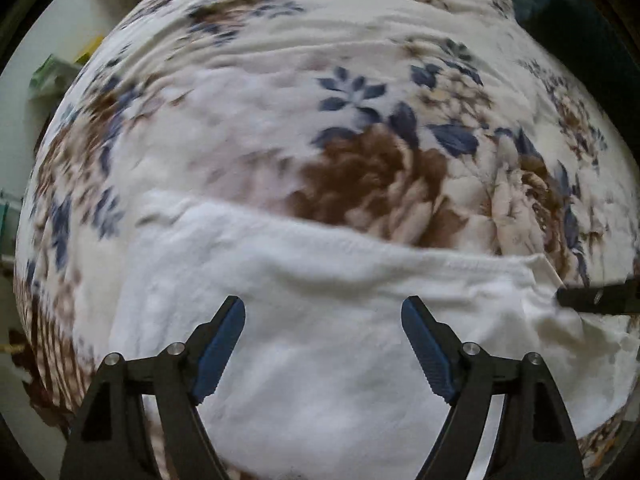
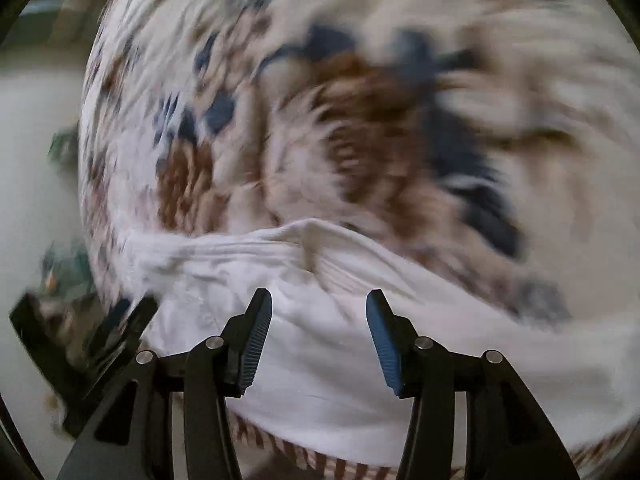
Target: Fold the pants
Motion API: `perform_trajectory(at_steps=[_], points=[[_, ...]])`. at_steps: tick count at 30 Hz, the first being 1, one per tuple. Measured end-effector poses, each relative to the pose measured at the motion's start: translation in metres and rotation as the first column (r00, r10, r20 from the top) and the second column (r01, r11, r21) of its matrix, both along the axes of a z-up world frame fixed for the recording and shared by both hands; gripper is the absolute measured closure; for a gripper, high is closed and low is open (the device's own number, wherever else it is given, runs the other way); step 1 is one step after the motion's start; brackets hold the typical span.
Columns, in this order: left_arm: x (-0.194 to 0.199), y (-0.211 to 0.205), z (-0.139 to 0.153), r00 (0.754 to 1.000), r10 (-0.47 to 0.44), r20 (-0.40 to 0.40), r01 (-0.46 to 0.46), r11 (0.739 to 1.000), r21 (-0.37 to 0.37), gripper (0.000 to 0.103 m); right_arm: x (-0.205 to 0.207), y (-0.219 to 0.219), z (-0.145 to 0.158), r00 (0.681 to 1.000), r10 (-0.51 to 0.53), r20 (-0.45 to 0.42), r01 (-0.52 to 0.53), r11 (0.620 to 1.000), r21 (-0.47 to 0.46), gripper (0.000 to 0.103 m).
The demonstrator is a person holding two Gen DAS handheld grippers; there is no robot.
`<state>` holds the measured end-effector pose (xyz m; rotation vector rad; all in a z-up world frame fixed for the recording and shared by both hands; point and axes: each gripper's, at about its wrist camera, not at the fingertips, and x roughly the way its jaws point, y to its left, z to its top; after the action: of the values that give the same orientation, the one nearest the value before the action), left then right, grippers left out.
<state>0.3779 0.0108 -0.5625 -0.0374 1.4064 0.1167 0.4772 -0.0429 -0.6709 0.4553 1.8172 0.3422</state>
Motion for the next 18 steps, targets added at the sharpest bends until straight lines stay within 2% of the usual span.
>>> perform_trajectory(at_steps=[1, 2, 4, 5, 7, 10, 12, 13, 14, 18], points=[[0.005, -0.005, -0.005, 1.0, -0.005, -0.014, 0.005, 1.0, 0.0, 0.023, 0.006, 0.005, -0.015, 0.997, 0.045, -0.066, -0.042, 0.998, 0.044, 0.051], [0.008, -0.006, -0.009, 1.0, -0.007, -0.027, 0.007, 1.0, 0.0, 0.023, 0.008, 0.009, -0.024, 0.993, 0.071, -0.095, -0.065, 0.996, 0.059, 0.051], [0.011, -0.006, -0.016, 0.999, -0.007, -0.043, 0.008, 1.0, 0.008, 0.023, 0.005, 0.014, -0.026, 0.987, 0.138, -0.083, -0.132, 0.988, 0.08, 0.086], [0.011, -0.005, -0.019, 0.999, -0.004, -0.051, 0.005, 1.0, 0.01, 0.023, 0.005, 0.014, -0.024, 0.987, 0.142, -0.07, -0.139, 0.989, 0.049, 0.099], [0.008, 0.002, -0.027, 0.997, 0.015, -0.078, -0.014, 1.0, 0.015, 0.023, 0.009, -0.007, -0.011, 0.999, 0.027, -0.017, -0.026, 0.998, 0.05, 0.1], [0.003, 0.011, -0.034, 0.993, 0.052, -0.106, -0.051, 0.999, 0.012, 0.023, 0.012, -0.024, -0.005, 0.998, -0.062, 0.005, 0.062, 0.996, 0.062, 0.101], [0.0, 0.012, -0.035, 0.992, 0.055, -0.115, -0.053, 0.998, 0.014, 0.023, 0.012, -0.024, -0.009, 0.999, -0.044, -0.001, 0.044, 0.999, 0.029, 0.1], [0.0, 0.012, -0.036, 0.992, 0.052, -0.117, -0.05, 0.999, 0.02, 0.023, 0.016, -0.022, -0.011, 1.0, -0.023, 0.013, 0.024, 1.0, -0.017, 0.1], [-0.001, 0.011, -0.036, 0.992, 0.051, -0.118, -0.048, 0.998, 0.027, 0.023, 0.02, -0.017, -0.012, 0.999, 0.001, 0.043, 0.003, 0.997, -0.081, 0.1], [0.002, 0.007, -0.032, 0.991, 0.063, -0.121, -0.063, 0.998, 0.007, 0.023, 0.034, -0.019, -0.007, 0.993, 0.0, 0.119, 0.02, 0.985, -0.172, 0.1]])
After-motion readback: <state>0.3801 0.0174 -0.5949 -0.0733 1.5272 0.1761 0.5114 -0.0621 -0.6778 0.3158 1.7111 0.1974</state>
